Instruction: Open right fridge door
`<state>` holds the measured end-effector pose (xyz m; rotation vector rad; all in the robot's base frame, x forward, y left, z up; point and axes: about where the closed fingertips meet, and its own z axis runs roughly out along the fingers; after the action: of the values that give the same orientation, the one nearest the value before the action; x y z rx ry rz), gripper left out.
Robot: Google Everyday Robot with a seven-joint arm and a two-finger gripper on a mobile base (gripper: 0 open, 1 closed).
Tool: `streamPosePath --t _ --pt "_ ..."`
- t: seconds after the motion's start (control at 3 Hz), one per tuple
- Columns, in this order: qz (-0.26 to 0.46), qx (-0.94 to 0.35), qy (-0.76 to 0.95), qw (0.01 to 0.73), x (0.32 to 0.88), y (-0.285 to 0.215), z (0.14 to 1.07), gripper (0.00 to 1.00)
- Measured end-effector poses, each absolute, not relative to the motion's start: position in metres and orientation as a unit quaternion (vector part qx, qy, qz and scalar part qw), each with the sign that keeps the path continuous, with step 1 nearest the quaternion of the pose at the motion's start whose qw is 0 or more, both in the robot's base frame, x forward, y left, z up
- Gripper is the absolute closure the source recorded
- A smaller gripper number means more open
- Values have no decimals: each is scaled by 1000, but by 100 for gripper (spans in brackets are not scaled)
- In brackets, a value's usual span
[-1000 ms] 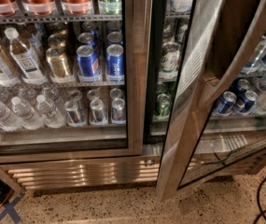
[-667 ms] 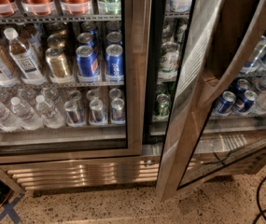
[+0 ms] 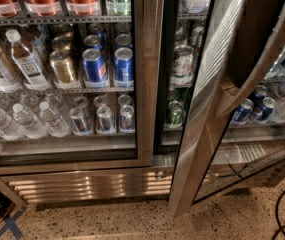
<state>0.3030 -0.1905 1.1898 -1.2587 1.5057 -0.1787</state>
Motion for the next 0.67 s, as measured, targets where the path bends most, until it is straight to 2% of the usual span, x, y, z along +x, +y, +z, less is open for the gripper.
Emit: streamPosePath --t 0.33,0.67 --pt "-110 -510 648 555 266 -217 1206 0" --pt "-112 -508 650 555 264 -219 1206 0"
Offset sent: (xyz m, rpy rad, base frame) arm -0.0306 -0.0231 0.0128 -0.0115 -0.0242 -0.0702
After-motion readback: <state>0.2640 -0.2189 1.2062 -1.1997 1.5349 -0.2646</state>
